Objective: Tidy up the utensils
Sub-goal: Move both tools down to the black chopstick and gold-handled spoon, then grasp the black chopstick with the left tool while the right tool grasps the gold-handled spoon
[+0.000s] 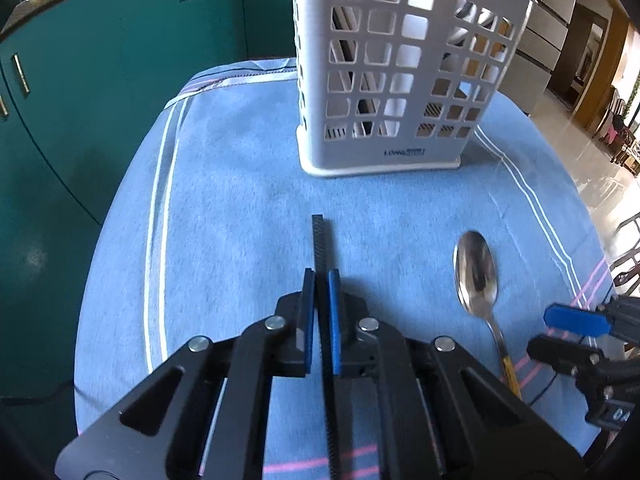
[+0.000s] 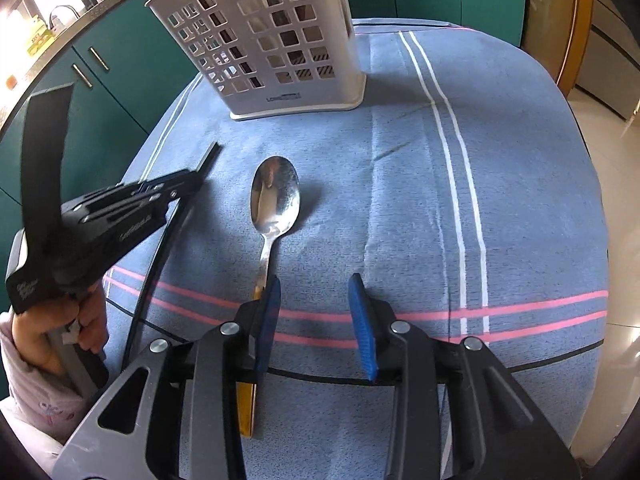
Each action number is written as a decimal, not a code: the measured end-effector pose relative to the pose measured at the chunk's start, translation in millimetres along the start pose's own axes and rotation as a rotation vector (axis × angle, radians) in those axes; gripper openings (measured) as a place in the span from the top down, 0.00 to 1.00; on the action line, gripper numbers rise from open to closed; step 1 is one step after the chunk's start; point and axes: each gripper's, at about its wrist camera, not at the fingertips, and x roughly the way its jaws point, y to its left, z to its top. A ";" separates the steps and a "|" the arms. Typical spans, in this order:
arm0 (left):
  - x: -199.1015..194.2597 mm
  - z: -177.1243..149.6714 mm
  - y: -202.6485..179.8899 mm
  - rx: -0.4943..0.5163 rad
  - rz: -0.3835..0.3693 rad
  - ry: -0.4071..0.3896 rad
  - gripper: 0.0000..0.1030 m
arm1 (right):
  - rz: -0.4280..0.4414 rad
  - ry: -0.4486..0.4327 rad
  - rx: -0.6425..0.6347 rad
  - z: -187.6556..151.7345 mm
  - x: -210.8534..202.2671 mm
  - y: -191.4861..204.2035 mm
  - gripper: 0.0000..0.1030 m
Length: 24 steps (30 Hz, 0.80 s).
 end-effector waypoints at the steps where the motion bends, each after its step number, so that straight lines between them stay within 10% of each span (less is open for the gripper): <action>1: -1.8 -1.9 -0.8 0.000 0.000 0.004 0.94 | 0.001 0.000 0.001 -0.2 -0.4 -0.4 0.66; 24: 10.3 18.3 6.4 -0.012 -0.040 0.011 0.69 | -0.012 -0.012 0.012 1.9 4.0 -2.6 0.60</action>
